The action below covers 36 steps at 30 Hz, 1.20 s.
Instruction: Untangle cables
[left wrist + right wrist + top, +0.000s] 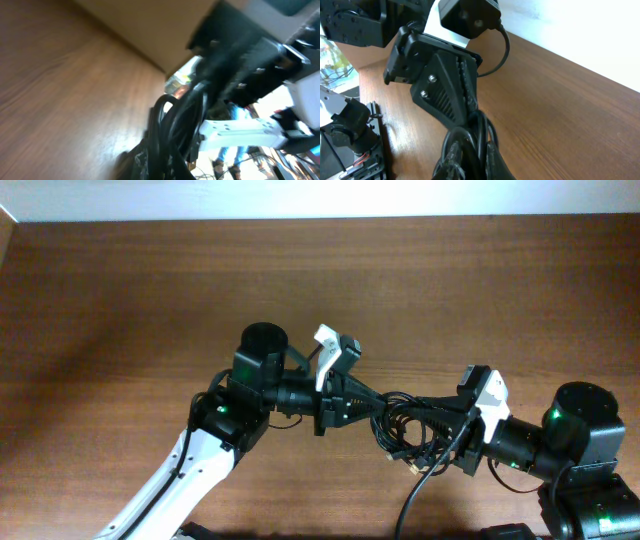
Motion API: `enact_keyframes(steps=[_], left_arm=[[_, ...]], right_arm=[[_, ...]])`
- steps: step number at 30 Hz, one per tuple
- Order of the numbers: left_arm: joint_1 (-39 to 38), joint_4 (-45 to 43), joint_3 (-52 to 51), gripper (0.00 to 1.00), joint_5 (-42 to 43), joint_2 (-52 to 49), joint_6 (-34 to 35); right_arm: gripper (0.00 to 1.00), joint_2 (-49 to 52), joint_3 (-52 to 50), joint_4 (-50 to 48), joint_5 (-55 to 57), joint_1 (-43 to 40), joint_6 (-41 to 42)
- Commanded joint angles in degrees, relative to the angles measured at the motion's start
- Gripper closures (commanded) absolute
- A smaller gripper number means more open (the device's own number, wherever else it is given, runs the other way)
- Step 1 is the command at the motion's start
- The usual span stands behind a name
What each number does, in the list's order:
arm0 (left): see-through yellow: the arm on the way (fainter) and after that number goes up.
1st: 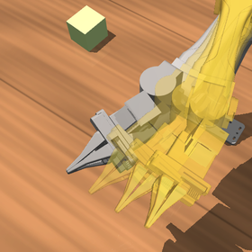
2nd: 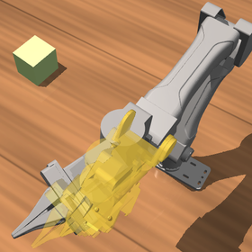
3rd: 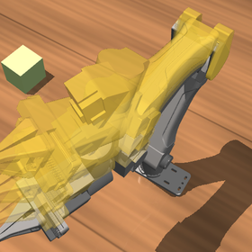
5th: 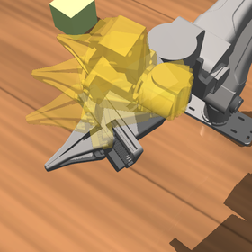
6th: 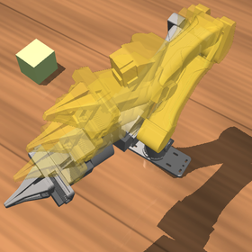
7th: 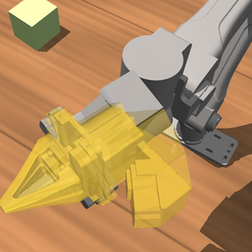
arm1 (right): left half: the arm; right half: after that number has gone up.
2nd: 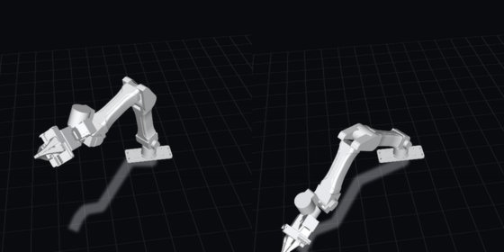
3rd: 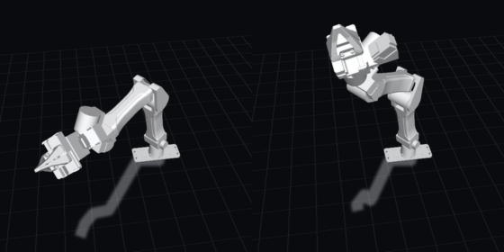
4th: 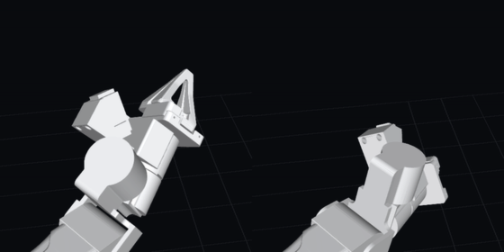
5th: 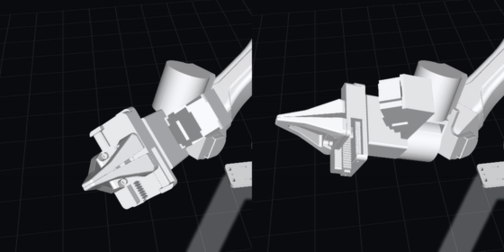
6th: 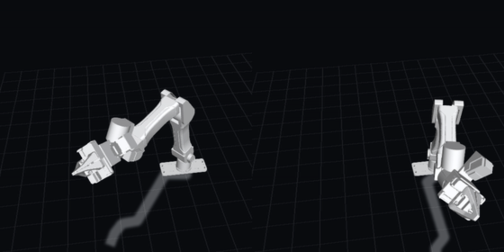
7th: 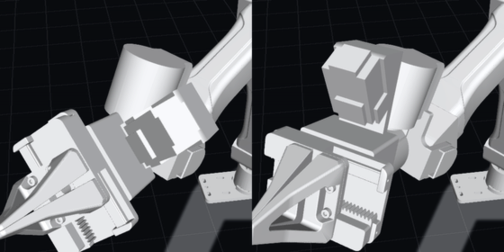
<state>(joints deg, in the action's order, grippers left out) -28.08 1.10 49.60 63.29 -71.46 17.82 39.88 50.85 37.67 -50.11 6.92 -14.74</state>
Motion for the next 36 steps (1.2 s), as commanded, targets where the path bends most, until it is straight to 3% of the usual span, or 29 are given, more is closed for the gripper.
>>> enact_keyframes(steps=[1,4,9,16,22,26,29,32,36], left_arm=[[5.4,3.7,0.3,1.00,-19.8,-0.4,4.2],[5.4,4.0,0.3,1.00,-25.8,-0.4,8.5],[6.1,4.6,0.3,1.00,-30.2,-0.4,9.2],[14.1,11.9,0.3,1.00,-30.1,-0.4,9.2],[19.2,11.8,0.3,1.00,-30.1,-0.4,10.2],[21.4,11.6,0.3,1.00,-30.1,-0.4,16.0],[20.5,11.4,0.3,1.00,-26.4,-0.4,26.5],[14.8,11.4,0.3,1.00,-23.8,-0.4,26.3],[5.4,4.3,0.3,1.00,-23.8,-0.4,26.3]], right_arm=[[0.96,-1.9,0.8,0.7,-4.4,-0.2,0.0],[0.96,-1.9,0.8,0.7,-4.4,-0.2,0.0],[0.96,-1.9,0.8,0.7,-4.4,-0.2,0.1],[0.96,-1.9,0.8,0.7,-5.4,-0.2,0.2],[0.96,-1.9,0.8,0.7,-5.4,-0.2,0.2],[0.96,-1.9,0.8,0.7,-5.4,-0.2,0.2],[0.96,-1.9,0.8,-2.3,-5.4,-0.2,1.9],[0.96,-1.8,0.8,-13.5,-5.4,-0.2,9.7],[0.96,-0.2,0.8,-13.0,-5.4,-0.2,9.7]])
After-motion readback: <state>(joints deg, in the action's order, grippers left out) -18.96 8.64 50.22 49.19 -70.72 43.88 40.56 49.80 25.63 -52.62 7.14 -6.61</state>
